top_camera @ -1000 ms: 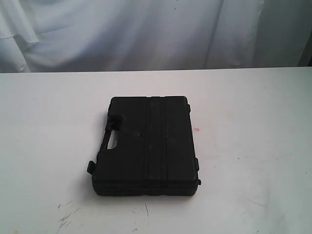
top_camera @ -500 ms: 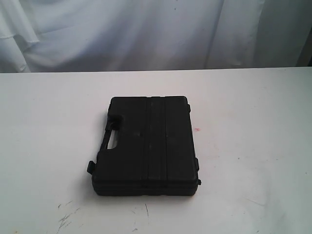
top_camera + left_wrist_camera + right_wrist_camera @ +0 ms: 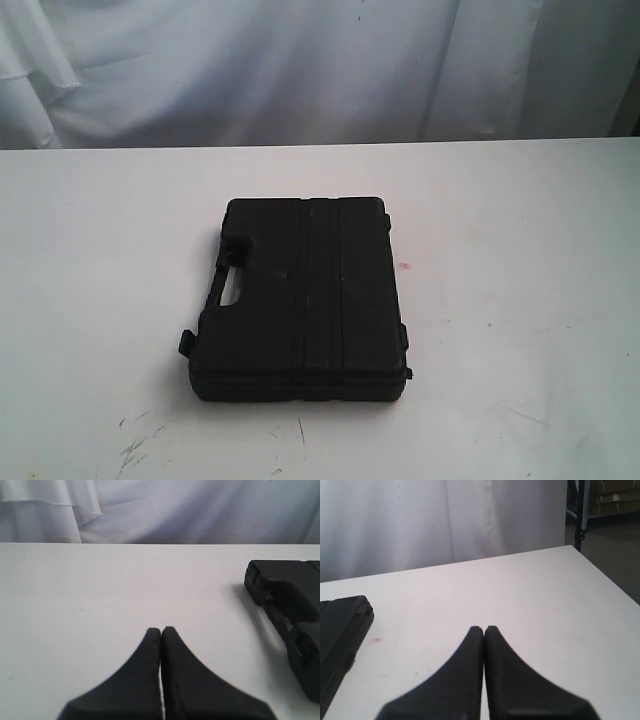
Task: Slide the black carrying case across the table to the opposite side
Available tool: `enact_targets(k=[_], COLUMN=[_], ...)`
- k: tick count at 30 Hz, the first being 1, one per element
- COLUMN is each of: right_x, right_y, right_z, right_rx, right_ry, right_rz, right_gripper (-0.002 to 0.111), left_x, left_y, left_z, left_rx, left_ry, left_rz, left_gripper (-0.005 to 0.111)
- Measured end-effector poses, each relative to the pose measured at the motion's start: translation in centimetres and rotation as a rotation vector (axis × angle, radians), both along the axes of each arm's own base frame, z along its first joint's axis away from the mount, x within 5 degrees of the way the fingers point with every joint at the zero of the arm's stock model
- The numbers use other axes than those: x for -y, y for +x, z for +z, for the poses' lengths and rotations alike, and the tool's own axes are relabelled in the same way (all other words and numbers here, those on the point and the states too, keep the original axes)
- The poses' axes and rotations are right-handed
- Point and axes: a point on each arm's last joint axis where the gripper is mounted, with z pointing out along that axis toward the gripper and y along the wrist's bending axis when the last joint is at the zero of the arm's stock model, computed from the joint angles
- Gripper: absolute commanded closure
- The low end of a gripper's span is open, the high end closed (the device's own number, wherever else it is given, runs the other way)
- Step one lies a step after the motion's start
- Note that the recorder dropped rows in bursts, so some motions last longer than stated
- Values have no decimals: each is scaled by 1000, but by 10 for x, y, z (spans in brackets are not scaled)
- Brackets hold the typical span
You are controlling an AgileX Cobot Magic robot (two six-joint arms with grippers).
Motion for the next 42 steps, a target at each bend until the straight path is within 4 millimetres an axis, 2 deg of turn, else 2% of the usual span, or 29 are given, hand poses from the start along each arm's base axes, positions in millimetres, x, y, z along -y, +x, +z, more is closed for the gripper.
enact_targets(k=[6,16,42], right_x=[0,-2,-2], right_y=[1,0,0], right_z=[-13,-14,-14], right_rx=[-42,-55,-59], right_ry=[-37,-84,-75], right_rz=[8,53,51], right_gripper=[108,108,108], left_x=[0,0,0], left_y=[0,0,0], left_z=[0,0,0], left_rx=[0,0,0], left_ry=[0,0,0], left_rz=[0,0,0], left_gripper=[107,107,107])
